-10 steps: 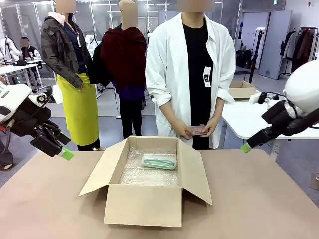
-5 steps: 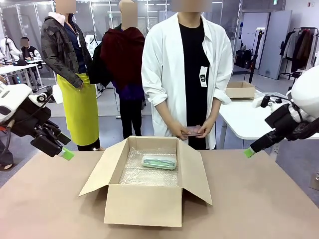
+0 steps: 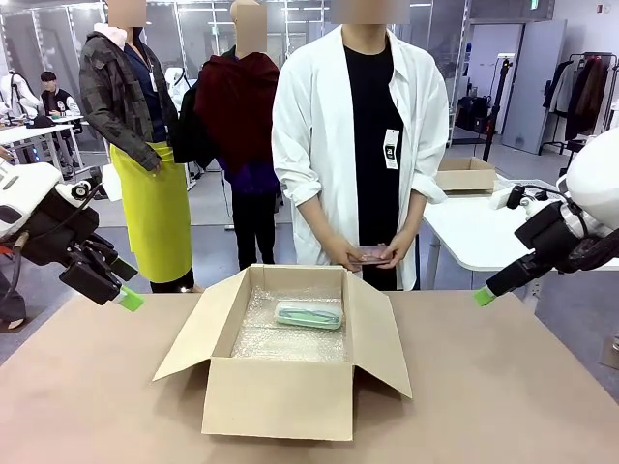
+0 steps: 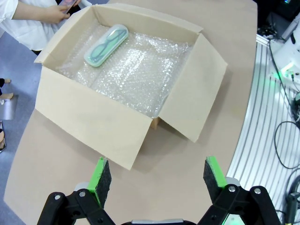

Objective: Pack the glasses set securely to prepare it for shipping.
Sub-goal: Put the Glasses case from the right side of the table into the Package Box.

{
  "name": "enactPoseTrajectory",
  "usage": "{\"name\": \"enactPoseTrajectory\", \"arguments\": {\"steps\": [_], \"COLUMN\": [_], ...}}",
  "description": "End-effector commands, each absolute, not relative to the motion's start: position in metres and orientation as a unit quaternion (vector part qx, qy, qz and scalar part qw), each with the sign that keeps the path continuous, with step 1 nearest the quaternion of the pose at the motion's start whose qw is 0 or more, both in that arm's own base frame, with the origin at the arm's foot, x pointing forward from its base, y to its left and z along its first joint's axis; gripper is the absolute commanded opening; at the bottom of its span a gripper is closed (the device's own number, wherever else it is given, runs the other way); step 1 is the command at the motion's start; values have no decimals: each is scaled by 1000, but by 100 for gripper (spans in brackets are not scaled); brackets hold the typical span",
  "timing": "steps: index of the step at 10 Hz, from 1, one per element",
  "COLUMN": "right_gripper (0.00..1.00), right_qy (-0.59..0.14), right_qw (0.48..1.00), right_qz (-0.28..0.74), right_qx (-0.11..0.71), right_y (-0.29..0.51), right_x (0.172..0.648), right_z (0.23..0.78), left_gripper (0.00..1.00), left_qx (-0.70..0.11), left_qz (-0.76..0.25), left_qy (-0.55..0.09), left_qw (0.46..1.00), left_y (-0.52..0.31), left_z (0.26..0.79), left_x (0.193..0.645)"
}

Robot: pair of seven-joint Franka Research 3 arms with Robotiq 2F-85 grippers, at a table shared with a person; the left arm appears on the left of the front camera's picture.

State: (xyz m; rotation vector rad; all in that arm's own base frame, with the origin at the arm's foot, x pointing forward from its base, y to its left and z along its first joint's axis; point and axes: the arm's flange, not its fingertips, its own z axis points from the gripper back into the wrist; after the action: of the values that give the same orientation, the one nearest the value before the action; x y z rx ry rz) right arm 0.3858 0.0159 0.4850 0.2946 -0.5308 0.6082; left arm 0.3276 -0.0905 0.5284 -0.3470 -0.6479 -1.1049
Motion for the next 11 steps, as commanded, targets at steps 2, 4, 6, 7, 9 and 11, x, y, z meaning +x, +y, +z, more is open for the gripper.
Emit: {"name": "enactPoseTrajectory", "arguments": {"steps": [2, 4, 6, 7, 9, 11], "right_gripper": [100, 100, 100, 100, 100, 100], "right_qy": [-259, -259, -259, -259, -259, -259], "right_qw": [909, 909, 909, 909, 909, 909], "right_qz": [292, 292, 292, 292, 292, 292], "right_qx": [145, 145, 145, 145, 145, 145], "right_y": [17, 17, 17, 17, 17, 17], "right_x": [385, 385, 385, 385, 385, 385], "right_z": [486, 486, 486, 486, 486, 486], "left_gripper": [100, 100, 100, 100, 100, 100], "left_qx": [-171, -171, -171, -171, -171, -171], "left_qz": [-522, -522, -522, -522, -522, -522], "left_qy": [-301, -301, -301, -301, -301, -301], "left_qw": [780, 780, 780, 780, 780, 780], "left_y": [-87, -87, -87, -87, -87, -87], "left_z": [529, 529, 529, 529, 529, 529], "left_x": [328, 328, 328, 328, 328, 328]}}
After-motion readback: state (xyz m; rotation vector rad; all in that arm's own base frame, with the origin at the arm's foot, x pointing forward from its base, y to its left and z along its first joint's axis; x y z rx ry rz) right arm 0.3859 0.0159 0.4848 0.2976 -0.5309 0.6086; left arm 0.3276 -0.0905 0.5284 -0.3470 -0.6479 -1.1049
